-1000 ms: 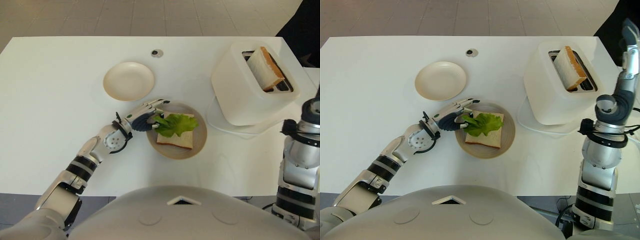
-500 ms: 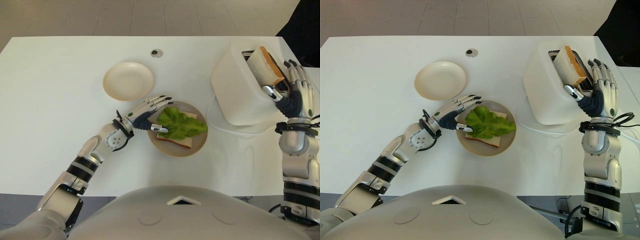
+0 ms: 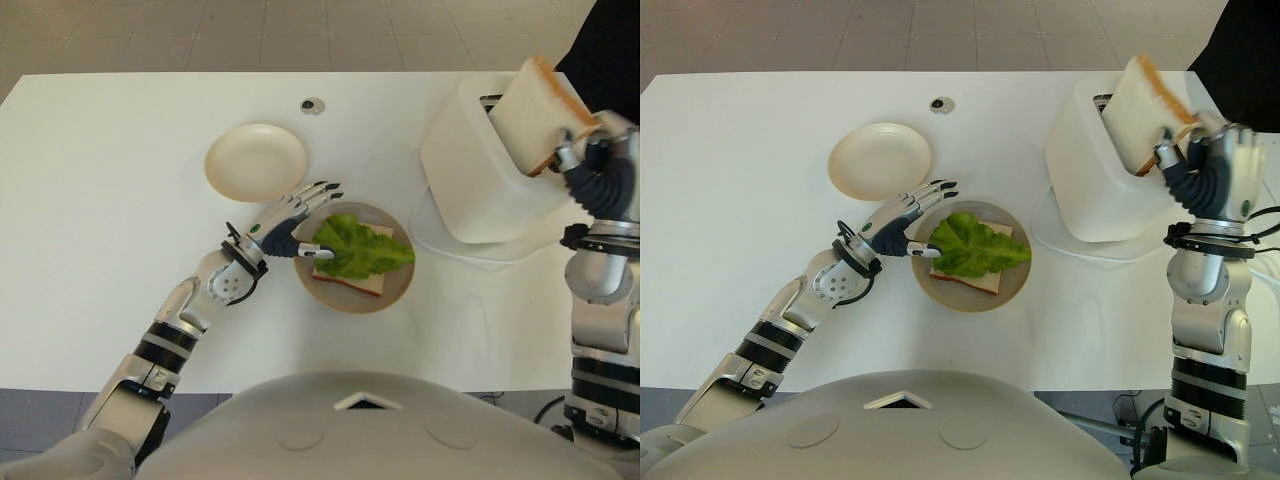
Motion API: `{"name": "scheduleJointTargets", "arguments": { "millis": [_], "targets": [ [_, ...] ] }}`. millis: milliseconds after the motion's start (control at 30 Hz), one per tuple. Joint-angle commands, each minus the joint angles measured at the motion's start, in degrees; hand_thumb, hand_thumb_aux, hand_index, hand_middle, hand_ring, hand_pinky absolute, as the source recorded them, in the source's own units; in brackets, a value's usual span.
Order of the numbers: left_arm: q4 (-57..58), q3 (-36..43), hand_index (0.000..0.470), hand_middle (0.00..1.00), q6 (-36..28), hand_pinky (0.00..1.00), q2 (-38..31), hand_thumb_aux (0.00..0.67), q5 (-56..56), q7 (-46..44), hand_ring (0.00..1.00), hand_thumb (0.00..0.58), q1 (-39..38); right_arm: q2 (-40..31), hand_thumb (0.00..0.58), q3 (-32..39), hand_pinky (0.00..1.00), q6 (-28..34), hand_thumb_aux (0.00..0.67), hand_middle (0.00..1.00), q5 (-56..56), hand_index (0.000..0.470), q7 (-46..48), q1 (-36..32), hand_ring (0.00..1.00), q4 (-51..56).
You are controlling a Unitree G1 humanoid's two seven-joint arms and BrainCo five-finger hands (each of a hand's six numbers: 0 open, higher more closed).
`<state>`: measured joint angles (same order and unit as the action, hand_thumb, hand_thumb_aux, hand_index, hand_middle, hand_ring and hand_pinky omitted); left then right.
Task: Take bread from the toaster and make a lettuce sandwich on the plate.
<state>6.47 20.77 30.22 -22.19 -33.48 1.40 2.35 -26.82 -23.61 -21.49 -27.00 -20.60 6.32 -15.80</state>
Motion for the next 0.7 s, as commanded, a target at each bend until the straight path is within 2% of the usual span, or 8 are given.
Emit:
{"name": "scheduleJointTargets", "arguments": {
  "millis": [33,100,267,433,600,633,667,700],
  "targets": [
    [-1.90,-5.90,0.000,0.00,0.83,0.00,1.43,0.000,2.37,6.02,0.00,0.000,-0.72,2.23,0.580,5.05,1.00,-9.53,0.670,1.00,18.96,0.470,5.58,-1.24,1.00,-7.80],
    [-2.83,-8.86,0.000,0.00,1.93,0.00,2.21,0.000,2.95,9.77,0.00,0.000,-0.81,2.14,0.580,10.85,1.00,-9.22,0.670,1.00,28.80,0.470,12.90,0.46,1.00,-7.59],
    [-4.72,-14.96,0.000,0.00,4.77,0.00,4.00,0.000,3.22,17.71,0.00,0.000,-1.37,4.05,0.580,22.27,1.00,-5.24,0.670,1.00,35.45,0.470,26.02,6.50,1.00,-0.88],
    [-7.55,-19.78,0.000,0.00,9.07,0.00,3.66,0.000,0.36,23.75,0.00,0.000,-2.40,9.52,0.580,28.96,1.00,0.50,0.670,1.00,30.34,0.470,28.30,6.97,1.00,9.27],
    [-8.12,-17.38,0.000,0.00,15.62,0.00,0.85,0.000,-5.40,23.37,0.00,0.000,-2.54,11.83,0.580,29.60,1.00,2.62,0.670,1.00,25.24,0.470,26.79,7.20,1.00,14.47],
    [-8.65,-16.07,0.029,0.00,17.31,0.00,-0.10,0.042,-6.94,22.36,0.00,0.071,-2.59,11.71,0.580,29.52,1.00,3.10,0.670,1.00,24.24,0.470,26.71,7.74,1.00,14.60],
    [-9.14,-14.82,0.044,0.00,18.64,0.00,-0.97,0.063,-8.22,21.22,0.00,0.104,-2.47,11.53,0.580,29.65,1.00,3.43,0.670,1.00,23.34,0.470,26.84,8.37,1.00,14.56],
    [-9.48,-13.46,0.044,0.00,19.74,0.00,-1.91,0.063,-9.65,19.85,0.00,0.104,-2.10,11.37,0.580,29.95,1.00,3.79,0.670,1.00,22.68,0.470,27.19,9.15,1.00,14.17]
  ]
}}
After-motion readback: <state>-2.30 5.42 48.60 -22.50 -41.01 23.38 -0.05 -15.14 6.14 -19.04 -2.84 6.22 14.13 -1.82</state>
